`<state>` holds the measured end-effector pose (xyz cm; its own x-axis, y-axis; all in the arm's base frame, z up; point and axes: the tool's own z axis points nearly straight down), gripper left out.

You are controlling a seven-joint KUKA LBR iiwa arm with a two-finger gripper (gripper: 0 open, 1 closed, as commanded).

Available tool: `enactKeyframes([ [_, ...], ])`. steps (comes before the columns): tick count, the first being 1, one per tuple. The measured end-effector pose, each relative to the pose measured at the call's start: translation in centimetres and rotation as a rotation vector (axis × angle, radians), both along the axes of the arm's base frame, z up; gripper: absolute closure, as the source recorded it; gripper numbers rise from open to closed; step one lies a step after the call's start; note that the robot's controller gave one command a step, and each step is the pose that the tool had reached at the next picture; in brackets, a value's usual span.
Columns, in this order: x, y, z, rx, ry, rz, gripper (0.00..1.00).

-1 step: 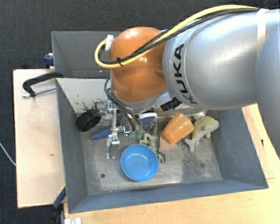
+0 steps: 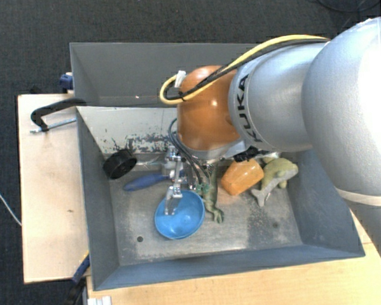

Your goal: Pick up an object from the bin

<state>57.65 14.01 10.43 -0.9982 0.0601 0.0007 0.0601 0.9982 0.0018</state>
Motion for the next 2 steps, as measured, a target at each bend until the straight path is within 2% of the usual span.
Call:
enactKeyframes([
  [1, 0.65, 0.17, -1.19, 0.010, -0.026, 0.022, 0.00],
  [2, 0.93, -0.04, -0.81, 0.008, -0.034, 0.019, 1.00],
])
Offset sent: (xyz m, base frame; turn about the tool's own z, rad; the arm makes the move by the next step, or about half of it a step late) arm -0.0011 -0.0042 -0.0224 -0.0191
